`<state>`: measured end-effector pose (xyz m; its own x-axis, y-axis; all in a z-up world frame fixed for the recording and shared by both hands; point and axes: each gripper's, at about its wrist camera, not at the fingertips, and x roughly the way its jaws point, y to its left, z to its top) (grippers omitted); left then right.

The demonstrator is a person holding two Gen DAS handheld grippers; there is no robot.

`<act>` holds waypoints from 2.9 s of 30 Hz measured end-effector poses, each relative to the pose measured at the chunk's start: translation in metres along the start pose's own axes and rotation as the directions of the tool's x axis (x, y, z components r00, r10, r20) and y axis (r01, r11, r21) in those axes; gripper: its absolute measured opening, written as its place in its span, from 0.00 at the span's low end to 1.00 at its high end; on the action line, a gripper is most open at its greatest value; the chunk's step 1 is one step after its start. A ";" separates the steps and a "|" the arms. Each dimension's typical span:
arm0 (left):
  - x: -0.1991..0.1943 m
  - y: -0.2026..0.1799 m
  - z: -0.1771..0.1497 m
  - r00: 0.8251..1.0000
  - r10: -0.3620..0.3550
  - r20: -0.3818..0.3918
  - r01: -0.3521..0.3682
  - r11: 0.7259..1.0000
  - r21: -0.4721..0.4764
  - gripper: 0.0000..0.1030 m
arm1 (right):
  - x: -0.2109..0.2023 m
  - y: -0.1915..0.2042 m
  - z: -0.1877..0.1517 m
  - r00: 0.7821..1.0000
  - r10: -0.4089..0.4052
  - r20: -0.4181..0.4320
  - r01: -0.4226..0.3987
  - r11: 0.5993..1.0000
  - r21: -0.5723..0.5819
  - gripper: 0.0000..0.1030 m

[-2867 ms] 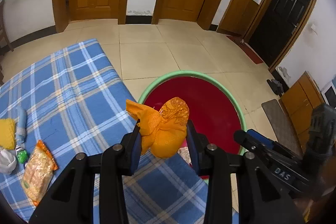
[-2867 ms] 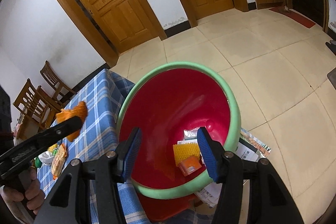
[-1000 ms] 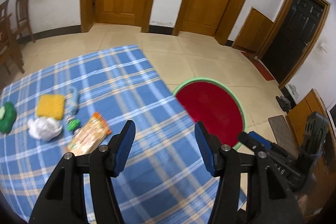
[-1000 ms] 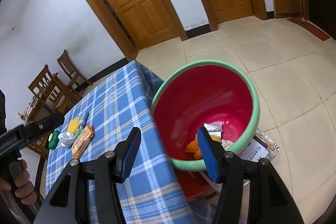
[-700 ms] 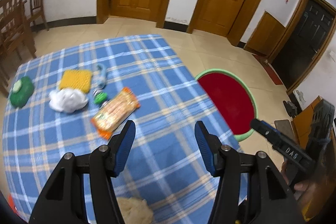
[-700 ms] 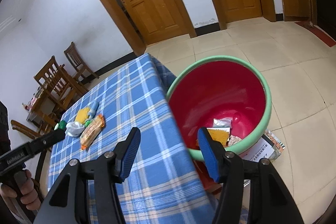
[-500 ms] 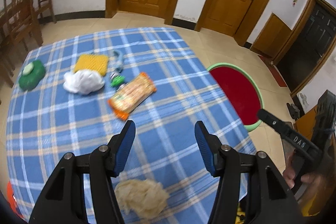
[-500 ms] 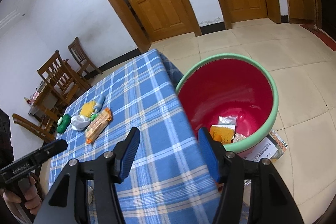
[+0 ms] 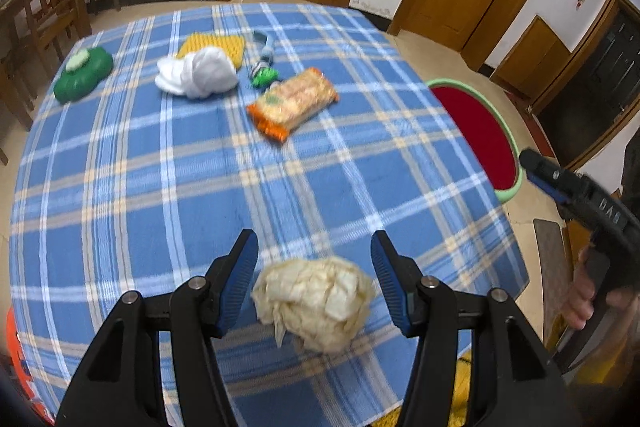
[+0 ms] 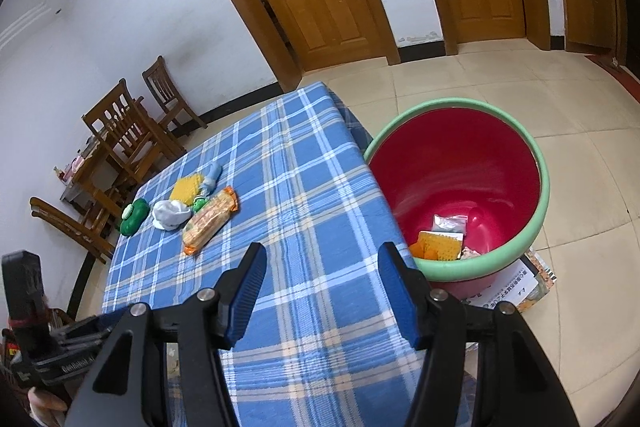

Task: Collect trash
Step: 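Move both grippers back over the table toward the crumpled cream paper, then grasp the crumpled cream paper with the left gripper and lift it, then grasp the orange-wrapped bread bag with the right gripper while the left holds the paper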

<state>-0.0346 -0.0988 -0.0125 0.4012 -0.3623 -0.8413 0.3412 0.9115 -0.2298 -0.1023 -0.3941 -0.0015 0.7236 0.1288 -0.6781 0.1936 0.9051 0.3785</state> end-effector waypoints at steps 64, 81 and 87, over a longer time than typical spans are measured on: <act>0.012 0.115 0.057 0.980 0.115 0.163 -0.080 0.975 -0.206 0.42 | 0.135 0.127 0.019 0.973 0.057 -0.222 -0.120 0.953 -0.279 1.00; 0.032 0.140 0.069 0.982 0.055 0.181 -0.021 0.983 -0.184 0.42 | 0.205 0.170 0.014 0.959 -0.083 -0.272 -0.055 0.885 -0.462 1.00; 0.036 0.136 0.073 0.985 0.022 0.171 0.005 0.987 -0.160 0.42 | 0.210 0.176 0.009 0.964 -0.127 -0.235 -0.013 0.857 -0.516 1.00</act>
<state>0.0887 -0.0024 -0.0383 0.5482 -0.3698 -0.7501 0.2032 0.9290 -0.3094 0.0898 -0.2114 -0.0714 0.5171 0.1043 -0.8496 -0.1850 0.9827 0.0080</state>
